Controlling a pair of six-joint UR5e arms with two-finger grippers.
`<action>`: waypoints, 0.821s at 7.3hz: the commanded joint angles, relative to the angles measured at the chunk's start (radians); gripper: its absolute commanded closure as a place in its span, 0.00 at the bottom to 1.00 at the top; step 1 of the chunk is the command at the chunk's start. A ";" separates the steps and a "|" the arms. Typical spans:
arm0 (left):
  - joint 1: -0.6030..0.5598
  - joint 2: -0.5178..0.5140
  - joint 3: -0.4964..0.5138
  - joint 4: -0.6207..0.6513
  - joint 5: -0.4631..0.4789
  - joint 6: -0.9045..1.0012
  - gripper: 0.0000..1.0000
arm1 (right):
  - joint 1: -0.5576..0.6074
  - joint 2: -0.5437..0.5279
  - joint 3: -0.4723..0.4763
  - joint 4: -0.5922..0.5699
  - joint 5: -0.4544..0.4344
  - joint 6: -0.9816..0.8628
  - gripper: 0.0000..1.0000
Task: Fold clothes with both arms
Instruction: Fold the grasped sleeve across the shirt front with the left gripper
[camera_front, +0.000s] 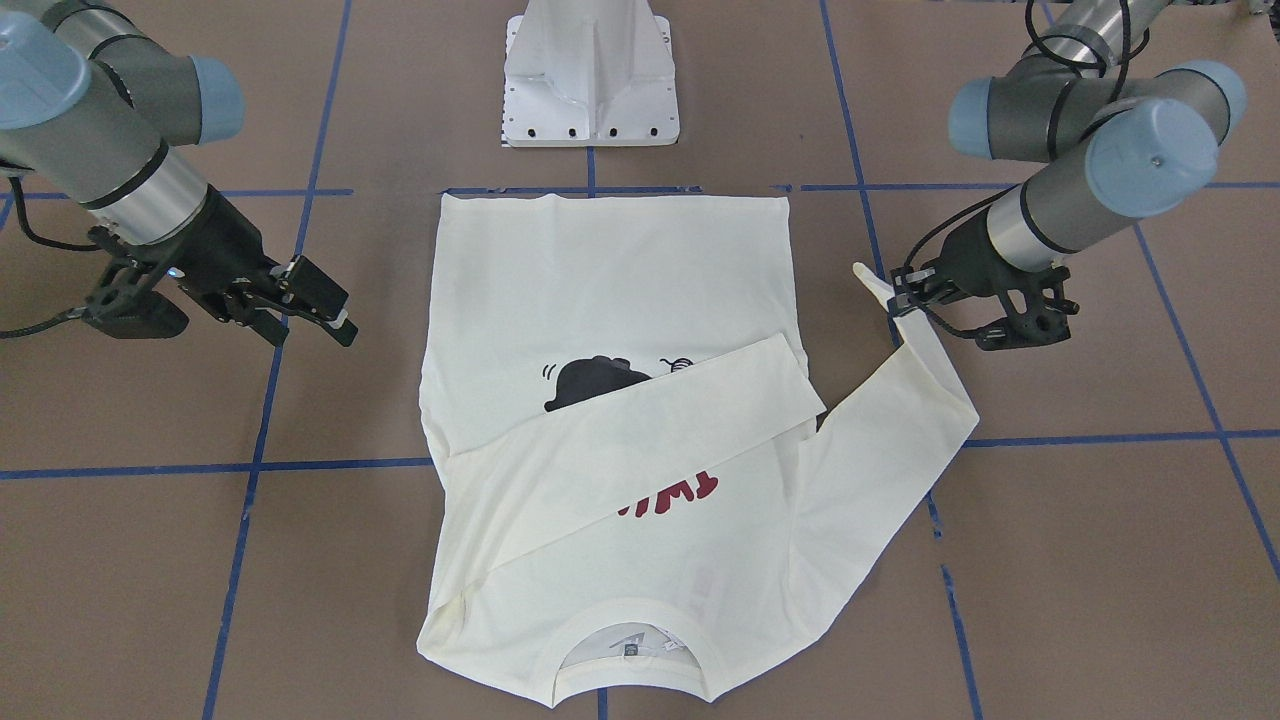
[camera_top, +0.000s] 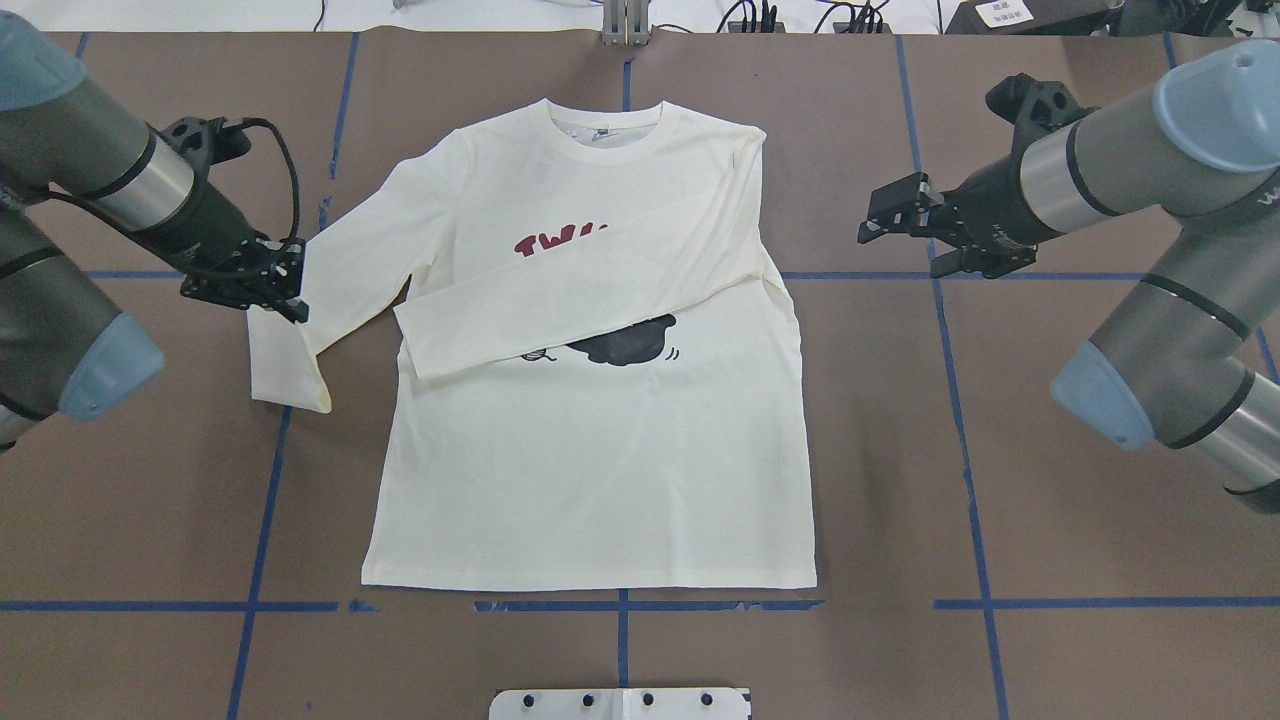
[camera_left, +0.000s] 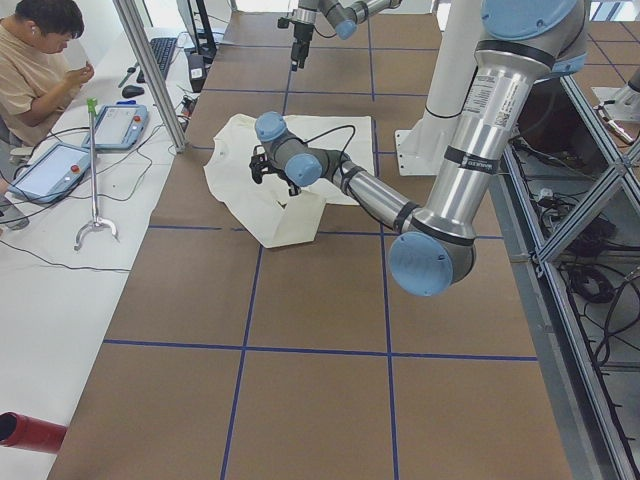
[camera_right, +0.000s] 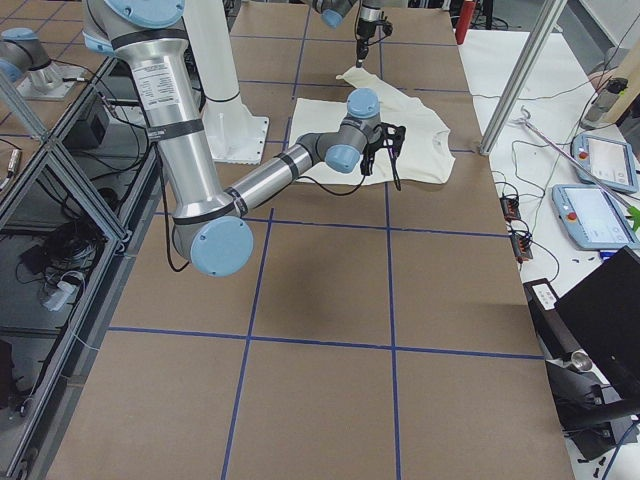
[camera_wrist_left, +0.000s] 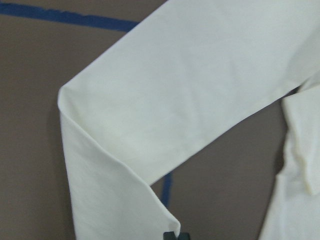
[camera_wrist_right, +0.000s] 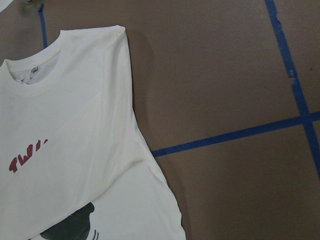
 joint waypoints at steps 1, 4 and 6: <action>0.026 -0.357 0.233 -0.037 -0.001 -0.253 1.00 | 0.086 -0.060 0.006 0.002 0.090 -0.093 0.00; 0.257 -0.691 0.599 -0.305 0.305 -0.553 1.00 | 0.146 -0.117 0.032 0.004 0.152 -0.148 0.00; 0.343 -0.775 0.774 -0.504 0.451 -0.633 1.00 | 0.151 -0.137 0.052 0.005 0.154 -0.148 0.00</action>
